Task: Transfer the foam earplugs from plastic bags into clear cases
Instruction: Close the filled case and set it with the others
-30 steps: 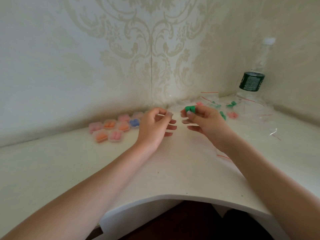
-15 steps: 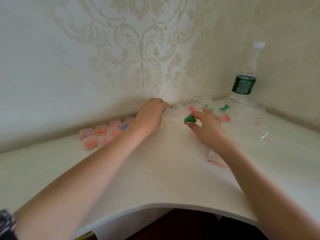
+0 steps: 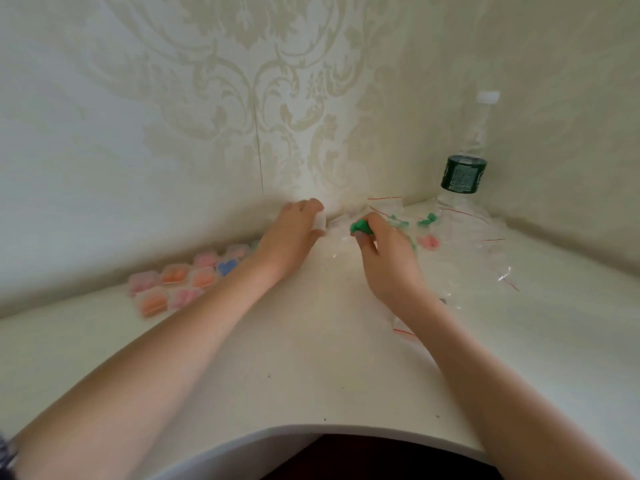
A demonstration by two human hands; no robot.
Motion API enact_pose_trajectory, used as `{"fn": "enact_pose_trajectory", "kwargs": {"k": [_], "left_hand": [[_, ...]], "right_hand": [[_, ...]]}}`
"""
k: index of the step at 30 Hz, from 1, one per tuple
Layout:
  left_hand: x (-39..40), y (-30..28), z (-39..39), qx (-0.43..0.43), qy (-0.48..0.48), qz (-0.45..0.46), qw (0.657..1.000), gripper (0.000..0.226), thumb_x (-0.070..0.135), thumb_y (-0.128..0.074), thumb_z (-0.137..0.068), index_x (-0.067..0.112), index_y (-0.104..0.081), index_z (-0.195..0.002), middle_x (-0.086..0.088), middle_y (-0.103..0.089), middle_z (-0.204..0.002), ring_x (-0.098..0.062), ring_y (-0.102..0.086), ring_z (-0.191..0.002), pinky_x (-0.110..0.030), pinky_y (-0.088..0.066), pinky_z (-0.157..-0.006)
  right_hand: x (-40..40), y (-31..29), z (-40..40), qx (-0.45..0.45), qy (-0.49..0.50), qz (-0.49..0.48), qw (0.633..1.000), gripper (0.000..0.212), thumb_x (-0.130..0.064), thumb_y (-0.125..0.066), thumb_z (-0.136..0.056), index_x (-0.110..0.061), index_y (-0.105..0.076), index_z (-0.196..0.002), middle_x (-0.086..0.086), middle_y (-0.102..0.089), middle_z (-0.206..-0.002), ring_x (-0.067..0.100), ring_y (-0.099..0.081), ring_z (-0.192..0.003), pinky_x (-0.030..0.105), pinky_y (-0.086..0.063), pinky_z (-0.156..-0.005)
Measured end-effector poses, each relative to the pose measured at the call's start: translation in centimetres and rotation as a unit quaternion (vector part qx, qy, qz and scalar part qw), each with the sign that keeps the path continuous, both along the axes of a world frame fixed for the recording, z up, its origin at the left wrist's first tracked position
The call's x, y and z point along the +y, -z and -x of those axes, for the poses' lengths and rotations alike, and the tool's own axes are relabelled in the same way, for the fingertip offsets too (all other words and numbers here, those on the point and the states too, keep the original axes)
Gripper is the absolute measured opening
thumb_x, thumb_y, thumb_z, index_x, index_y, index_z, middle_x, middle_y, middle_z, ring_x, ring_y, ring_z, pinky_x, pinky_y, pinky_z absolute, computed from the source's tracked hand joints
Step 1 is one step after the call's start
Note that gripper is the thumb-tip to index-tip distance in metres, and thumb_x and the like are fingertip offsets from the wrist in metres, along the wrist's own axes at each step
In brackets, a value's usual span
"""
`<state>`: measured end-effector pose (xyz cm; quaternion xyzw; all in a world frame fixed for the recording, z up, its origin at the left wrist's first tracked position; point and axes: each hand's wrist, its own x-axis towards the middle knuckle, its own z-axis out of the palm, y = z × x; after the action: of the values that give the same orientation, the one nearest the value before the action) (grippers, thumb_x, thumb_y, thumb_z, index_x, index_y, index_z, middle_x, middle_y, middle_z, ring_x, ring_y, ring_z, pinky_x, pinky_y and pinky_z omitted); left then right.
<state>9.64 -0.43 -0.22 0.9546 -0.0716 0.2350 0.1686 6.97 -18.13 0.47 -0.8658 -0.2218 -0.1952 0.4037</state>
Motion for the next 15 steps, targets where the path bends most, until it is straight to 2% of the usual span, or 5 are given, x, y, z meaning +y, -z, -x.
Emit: {"fn": "enact_pose_trajectory", "kwargs": {"k": [3,7,9,12,15], "left_hand": [[-0.9,-1.1,4.0,-0.098,-0.001,0.206,0.974,0.031,0.019,-0.070,-0.084,0.013,-0.057,-0.111,0.001,-0.059,-0.109,-0.015,-0.057,-0.095,-0.026,-0.050,-0.077],[-1.8,-1.2,8.4,0.043,0.032,0.511,0.858,0.019,0.018,-0.073,-0.081,0.015,-0.064,-0.098,-0.004,-0.063,-0.102,-0.010,-0.063,-0.077,-0.022,-0.053,-0.059],[-1.6,-0.6,9.6,0.064,0.030,0.502,0.862,0.024,0.015,-0.077,-0.076,0.021,-0.067,-0.097,-0.001,-0.064,-0.103,-0.006,-0.061,-0.069,-0.020,-0.051,-0.059],[-1.2,0.0,10.4,0.085,0.043,0.478,0.873,0.032,0.009,-0.079,-0.073,0.024,-0.068,-0.099,0.004,-0.065,-0.086,-0.005,-0.055,-0.057,-0.018,-0.047,-0.058],[-1.2,0.4,10.2,0.080,0.049,0.471,0.877,0.038,0.005,-0.078,-0.073,0.023,-0.065,-0.104,0.010,-0.061,-0.074,-0.003,-0.057,-0.058,-0.020,-0.049,-0.062]], "right_hand": [[0.1,-0.1,0.5,0.017,-0.029,-0.001,0.999,0.015,-0.017,-0.044,-0.099,-0.010,-0.056,-0.098,0.007,-0.063,-0.089,0.026,-0.054,-0.081,0.037,-0.044,-0.073],[0.5,0.2,1.0,0.050,-0.072,0.009,0.996,0.026,-0.012,-0.041,-0.098,-0.022,-0.057,-0.116,-0.004,-0.062,-0.086,0.014,-0.058,-0.079,0.026,-0.045,-0.069],[1.0,0.2,1.5,0.090,-0.121,-0.051,0.987,0.040,-0.006,-0.038,-0.097,-0.031,-0.055,-0.125,-0.006,-0.054,-0.077,0.005,-0.050,-0.064,0.016,-0.042,-0.061],[1.5,0.1,2.0,0.158,-0.146,-0.125,0.969,0.038,0.002,-0.032,-0.091,-0.021,-0.062,-0.096,-0.001,-0.049,-0.070,0.007,-0.042,-0.053,0.020,-0.037,-0.052],[1.7,-0.1,2.3,0.229,-0.137,-0.178,0.947,0.035,0.006,-0.028,-0.086,-0.011,-0.055,-0.071,0.006,-0.041,-0.066,0.012,-0.034,-0.051,0.022,-0.028,-0.046]]}}
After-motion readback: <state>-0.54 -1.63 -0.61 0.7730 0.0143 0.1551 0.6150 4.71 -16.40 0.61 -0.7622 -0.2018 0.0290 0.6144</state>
